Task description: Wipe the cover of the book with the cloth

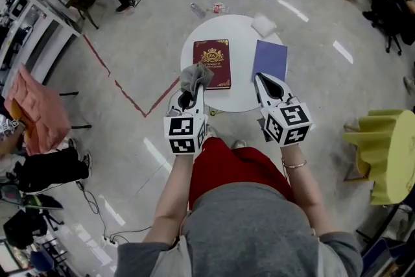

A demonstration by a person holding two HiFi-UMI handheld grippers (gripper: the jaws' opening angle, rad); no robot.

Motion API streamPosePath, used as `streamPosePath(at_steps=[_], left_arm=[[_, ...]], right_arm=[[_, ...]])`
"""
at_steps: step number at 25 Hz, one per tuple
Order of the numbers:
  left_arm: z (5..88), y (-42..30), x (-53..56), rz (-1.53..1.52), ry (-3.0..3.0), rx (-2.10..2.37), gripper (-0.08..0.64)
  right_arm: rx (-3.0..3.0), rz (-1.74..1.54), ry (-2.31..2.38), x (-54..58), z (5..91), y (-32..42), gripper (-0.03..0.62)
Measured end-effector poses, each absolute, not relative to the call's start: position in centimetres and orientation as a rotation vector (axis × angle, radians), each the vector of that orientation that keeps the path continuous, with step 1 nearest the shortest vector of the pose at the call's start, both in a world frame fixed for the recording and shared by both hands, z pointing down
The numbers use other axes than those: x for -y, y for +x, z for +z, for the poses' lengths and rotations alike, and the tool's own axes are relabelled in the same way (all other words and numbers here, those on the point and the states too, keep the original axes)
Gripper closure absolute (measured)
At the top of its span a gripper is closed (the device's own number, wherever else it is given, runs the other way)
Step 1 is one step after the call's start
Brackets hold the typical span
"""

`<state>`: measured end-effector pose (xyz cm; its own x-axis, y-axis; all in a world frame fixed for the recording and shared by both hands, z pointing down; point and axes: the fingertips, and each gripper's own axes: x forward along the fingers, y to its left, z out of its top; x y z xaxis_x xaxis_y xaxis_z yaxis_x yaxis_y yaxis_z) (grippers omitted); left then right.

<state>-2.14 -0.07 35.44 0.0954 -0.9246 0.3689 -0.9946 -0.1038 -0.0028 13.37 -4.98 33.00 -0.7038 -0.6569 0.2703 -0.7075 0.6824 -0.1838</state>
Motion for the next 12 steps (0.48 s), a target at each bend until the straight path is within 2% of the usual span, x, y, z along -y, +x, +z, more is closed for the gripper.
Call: streamPosePath(at_steps=[12], left_arm=[[35.04,-1.95,-0.43,0.385,2.136,1.924,0.531]], right_arm=[[2.734,0.341,1.101,4.41,32.14,13.43,0.565]])
